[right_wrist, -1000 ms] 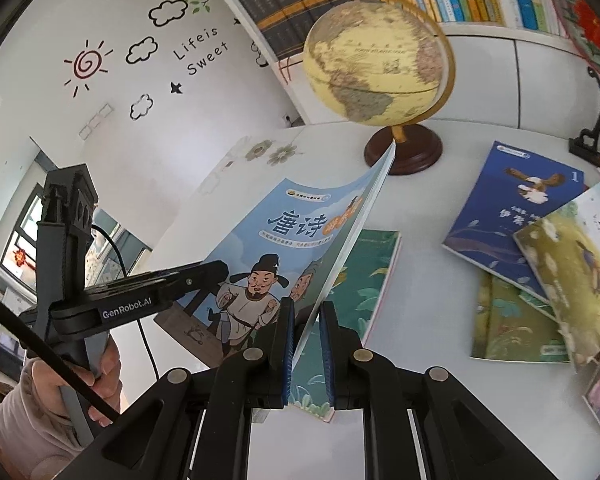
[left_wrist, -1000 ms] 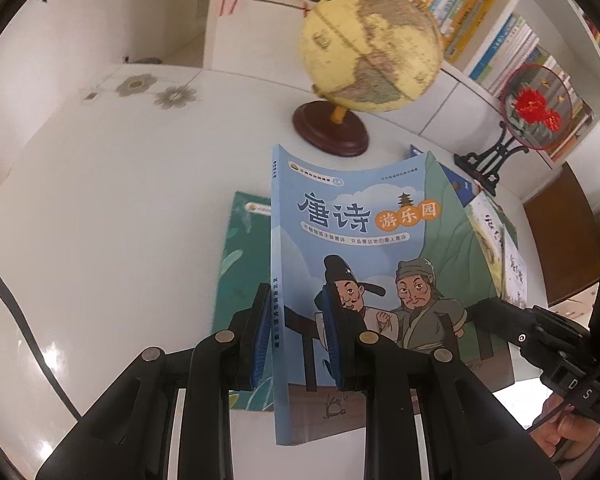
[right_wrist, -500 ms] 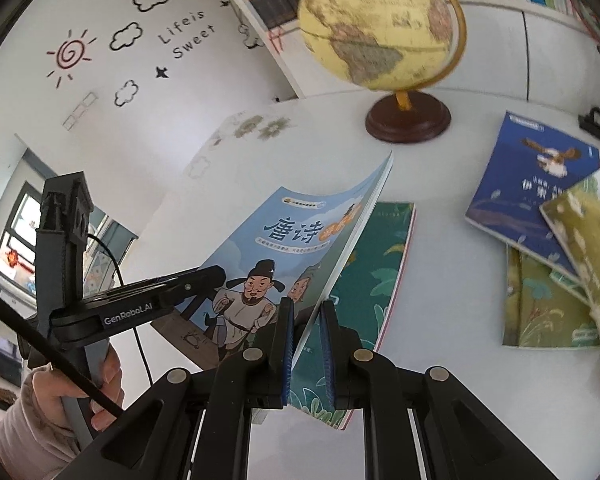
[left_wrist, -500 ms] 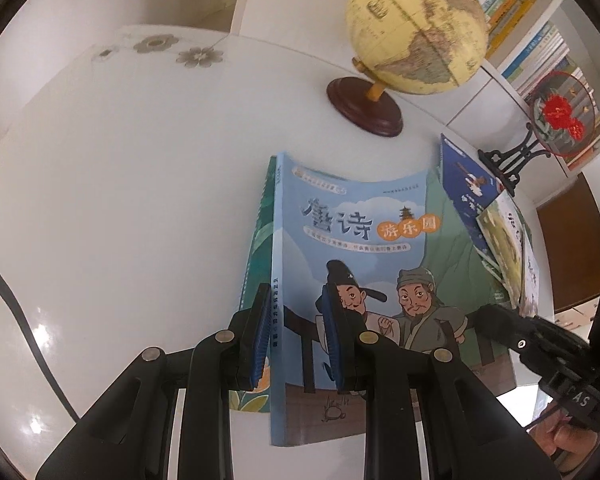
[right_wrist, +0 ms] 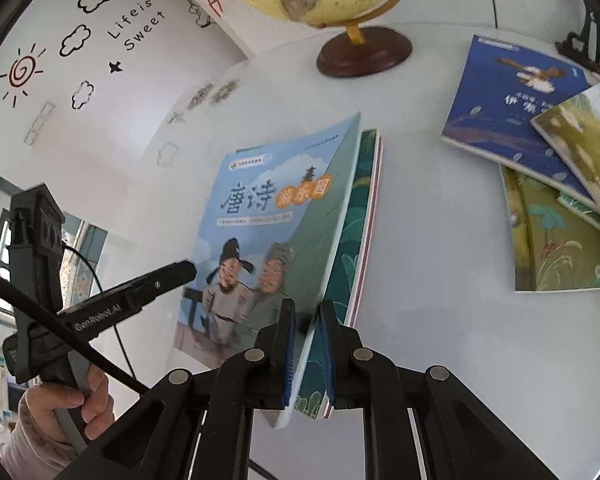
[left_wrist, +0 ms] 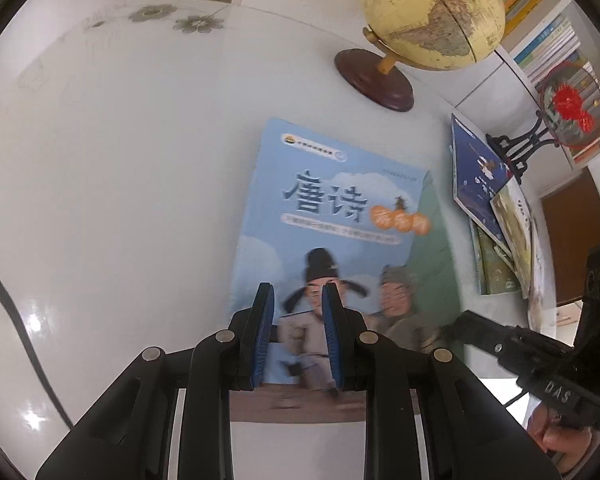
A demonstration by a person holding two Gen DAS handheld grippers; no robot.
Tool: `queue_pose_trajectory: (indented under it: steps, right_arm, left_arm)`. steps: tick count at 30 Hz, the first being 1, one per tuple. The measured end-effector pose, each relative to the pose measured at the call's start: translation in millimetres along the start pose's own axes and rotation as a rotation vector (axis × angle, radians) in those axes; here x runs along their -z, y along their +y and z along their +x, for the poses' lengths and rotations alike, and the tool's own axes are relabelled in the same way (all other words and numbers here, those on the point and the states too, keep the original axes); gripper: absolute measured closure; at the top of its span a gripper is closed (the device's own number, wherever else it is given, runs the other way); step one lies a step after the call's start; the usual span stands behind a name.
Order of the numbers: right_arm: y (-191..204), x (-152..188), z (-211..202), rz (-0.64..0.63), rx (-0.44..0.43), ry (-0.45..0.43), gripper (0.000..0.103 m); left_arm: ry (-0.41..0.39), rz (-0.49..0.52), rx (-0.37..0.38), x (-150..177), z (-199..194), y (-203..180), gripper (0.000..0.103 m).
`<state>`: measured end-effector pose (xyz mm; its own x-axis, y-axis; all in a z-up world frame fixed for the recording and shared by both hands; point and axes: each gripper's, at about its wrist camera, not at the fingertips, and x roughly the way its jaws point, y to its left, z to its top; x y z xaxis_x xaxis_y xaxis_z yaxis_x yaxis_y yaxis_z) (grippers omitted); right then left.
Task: Organize books
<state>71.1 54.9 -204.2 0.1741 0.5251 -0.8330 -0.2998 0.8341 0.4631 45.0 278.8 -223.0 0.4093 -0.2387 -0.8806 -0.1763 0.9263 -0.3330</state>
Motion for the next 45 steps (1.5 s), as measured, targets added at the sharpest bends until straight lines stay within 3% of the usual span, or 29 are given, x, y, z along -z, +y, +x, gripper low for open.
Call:
queue_pose_trajectory:
  steps: [5, 9, 10, 11, 13, 14, 16, 20, 30, 40, 45]
  right_arm:
    - [9, -2, 8, -0.043, 0.04, 0.01, 0.092]
    - [3, -3, 9, -0.027, 0.1, 0.007, 0.091]
    - [-1, -3, 10, -0.014, 0.109, 0.017, 0.084]
    - [-5, -3, 11, 0.002, 0.125, 0.031, 0.069]
    - [-11, -4, 9, 0.025, 0.178, 0.044, 0.054]
    - [-12, -4, 5, 0.024, 0.199, 0.032, 0.054]
    - [-11, -6, -3, -0.003, 0.252, 0.014, 0.051]
    - [-9, -11, -30, -0.057, 0.357, -0.025, 0.051]
    - [-5, -11, -103, -0.066, 0.456, -0.198, 0.05]
    - [-18, -8, -156, -0.063, 0.54, -0.269, 0.05]
    - [-30, -5, -176, -0.045, 0.53, -0.302, 0.045]
  left_arm:
    - [0.013, 0.026, -0.018, -3, 8, -7, 0.083]
    - [0.032, 0.018, -0.049, -4, 10, -5, 0.073]
    - [0.049, 0.022, -0.068, -5, 11, -6, 0.065]
    - [0.06, 0.027, -0.082, -6, 12, -7, 0.065]
    - [0.078, 0.03, -0.109, -8, 13, -10, 0.059]
    - [0.084, 0.031, -0.122, -9, 12, -11, 0.046]
    - [0.067, 0.039, -0.132, -11, 7, -16, 0.032]
    - [0.006, 0.098, -0.143, -20, -11, -40, 0.026]
    - [-0.102, 0.228, -0.119, -38, -43, -118, 0.023]
    - [-0.15, 0.332, -0.102, -37, -57, -186, 0.022]
    - [-0.157, 0.374, -0.111, -35, -59, -218, 0.022]
